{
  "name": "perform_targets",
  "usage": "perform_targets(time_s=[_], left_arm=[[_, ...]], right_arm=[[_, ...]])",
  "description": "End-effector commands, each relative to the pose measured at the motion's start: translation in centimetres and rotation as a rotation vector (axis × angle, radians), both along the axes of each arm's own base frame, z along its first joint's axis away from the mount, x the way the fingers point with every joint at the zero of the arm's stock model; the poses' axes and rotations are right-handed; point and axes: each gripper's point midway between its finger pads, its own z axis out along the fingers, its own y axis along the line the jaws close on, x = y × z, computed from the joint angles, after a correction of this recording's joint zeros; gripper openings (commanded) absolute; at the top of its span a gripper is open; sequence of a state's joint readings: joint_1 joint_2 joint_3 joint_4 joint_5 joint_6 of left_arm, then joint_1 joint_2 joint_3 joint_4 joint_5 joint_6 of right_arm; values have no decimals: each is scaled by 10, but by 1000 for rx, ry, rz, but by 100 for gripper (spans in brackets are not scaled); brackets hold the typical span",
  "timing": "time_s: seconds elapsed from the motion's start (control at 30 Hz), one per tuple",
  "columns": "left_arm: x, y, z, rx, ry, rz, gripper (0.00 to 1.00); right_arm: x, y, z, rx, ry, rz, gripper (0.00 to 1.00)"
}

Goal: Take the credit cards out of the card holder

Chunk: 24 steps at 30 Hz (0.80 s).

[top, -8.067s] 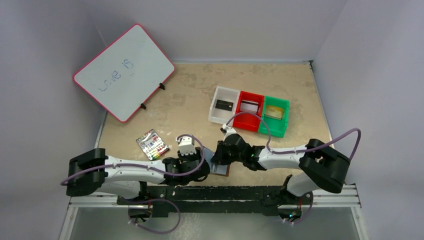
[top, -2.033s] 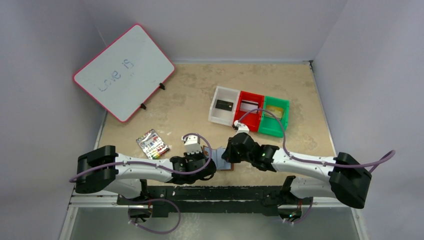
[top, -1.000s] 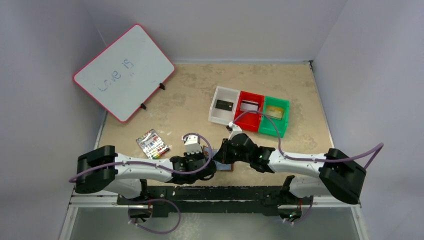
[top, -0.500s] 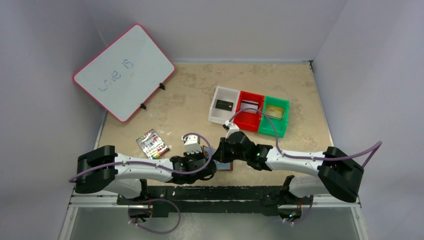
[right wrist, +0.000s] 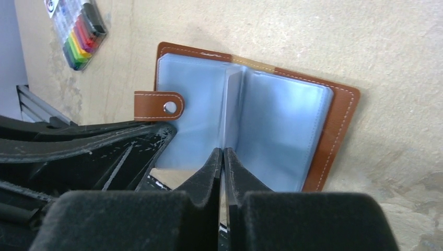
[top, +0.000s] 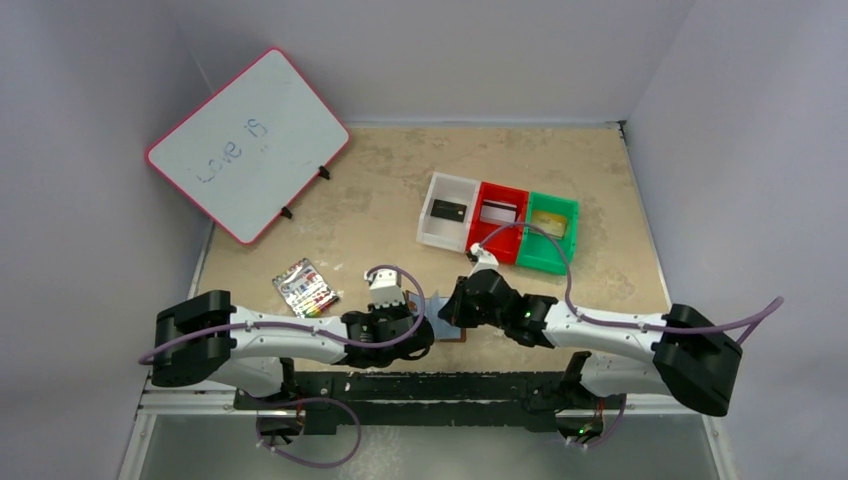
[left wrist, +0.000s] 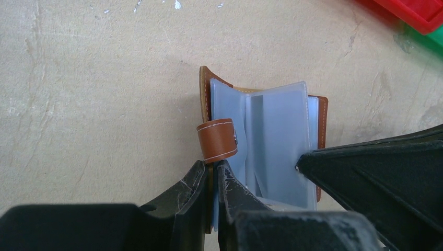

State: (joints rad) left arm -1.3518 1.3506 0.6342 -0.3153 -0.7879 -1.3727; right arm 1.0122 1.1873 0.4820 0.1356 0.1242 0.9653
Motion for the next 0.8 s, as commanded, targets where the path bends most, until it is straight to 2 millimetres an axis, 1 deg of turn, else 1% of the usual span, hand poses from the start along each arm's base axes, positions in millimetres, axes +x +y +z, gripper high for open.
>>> perform_targets(time_s=[0.0, 0.1, 0.2, 0.27, 0.43, 0.47, 0.5, 0.53, 0.6, 0.7, 0.77], left_arm=[[-2, -6, 4, 7, 4, -16, 9], [-2, -5, 5, 11, 2, -16, 9], [-2, -4, 4, 12, 0, -13, 9], [-2, -4, 5, 10, -1, -12, 9], [-2, -3, 3, 14, 0, -10, 9], [-2, -3, 4, 14, 0, -11, 9], [-2, -3, 3, 14, 1, -11, 9], [-2, -3, 3, 16, 2, -13, 9], [-3, -3, 3, 13, 2, -16, 11], [-2, -4, 4, -10, -3, -18, 13], [-2, -3, 5, -23, -8, -16, 14]], right_arm=[[3, -20, -20, -94, 32, -84, 5], [4, -28, -26, -147, 32, -96, 0], [4, -29, -25, -158, 23, -89, 0], [9, -30, -25, -171, 11, -106, 0], [3, -33, -30, -197, 37, -88, 0], [2, -31, -28, -182, 35, -81, 5], [1, -28, -25, -158, 34, -67, 10], [-1, -21, -19, -118, 22, -40, 13], [-4, -7, 1, -12, -20, 24, 16], [-11, 12, 27, 143, -80, 111, 25], [-11, 17, 34, 191, -84, 113, 29]])
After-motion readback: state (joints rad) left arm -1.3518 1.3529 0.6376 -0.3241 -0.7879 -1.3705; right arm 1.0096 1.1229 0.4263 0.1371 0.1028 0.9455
